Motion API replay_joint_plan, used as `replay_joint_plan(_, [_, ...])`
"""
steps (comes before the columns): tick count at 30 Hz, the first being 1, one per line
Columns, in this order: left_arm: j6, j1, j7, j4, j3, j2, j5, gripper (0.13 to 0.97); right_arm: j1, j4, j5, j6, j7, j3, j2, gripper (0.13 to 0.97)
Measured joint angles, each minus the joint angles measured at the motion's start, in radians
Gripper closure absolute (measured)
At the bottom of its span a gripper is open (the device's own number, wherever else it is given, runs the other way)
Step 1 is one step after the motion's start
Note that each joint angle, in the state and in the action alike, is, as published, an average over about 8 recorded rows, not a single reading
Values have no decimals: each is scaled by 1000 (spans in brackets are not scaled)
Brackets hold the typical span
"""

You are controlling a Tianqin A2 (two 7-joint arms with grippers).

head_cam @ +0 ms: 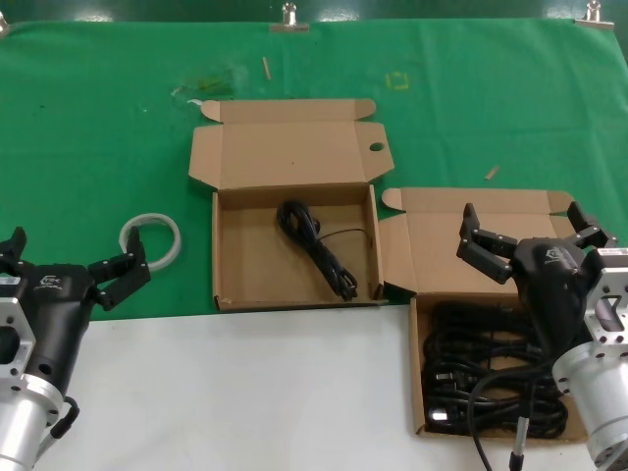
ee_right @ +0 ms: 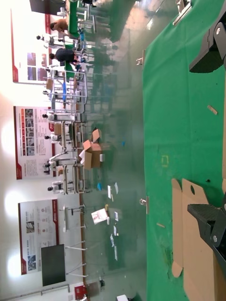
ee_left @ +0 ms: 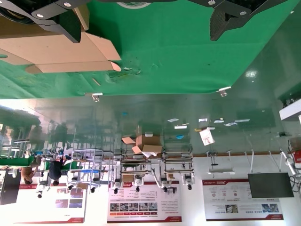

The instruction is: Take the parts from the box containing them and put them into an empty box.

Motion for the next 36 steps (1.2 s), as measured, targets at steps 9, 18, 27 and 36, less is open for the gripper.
replay_joint_plan(9, [0, 0, 0, 0, 0, 0, 0, 132, 0, 0, 0, 0, 0, 0, 0, 129])
replay_joint_plan(18, [0, 0, 0, 0, 0, 0, 0, 132, 0, 0, 0, 0, 0, 0, 0, 129])
replay_joint_plan(27, [0, 0, 0, 0, 0, 0, 0, 132, 0, 0, 0, 0, 0, 0, 0, 129])
replay_joint_plan(36, [0, 0, 0, 0, 0, 0, 0, 132, 0, 0, 0, 0, 0, 0, 0, 129])
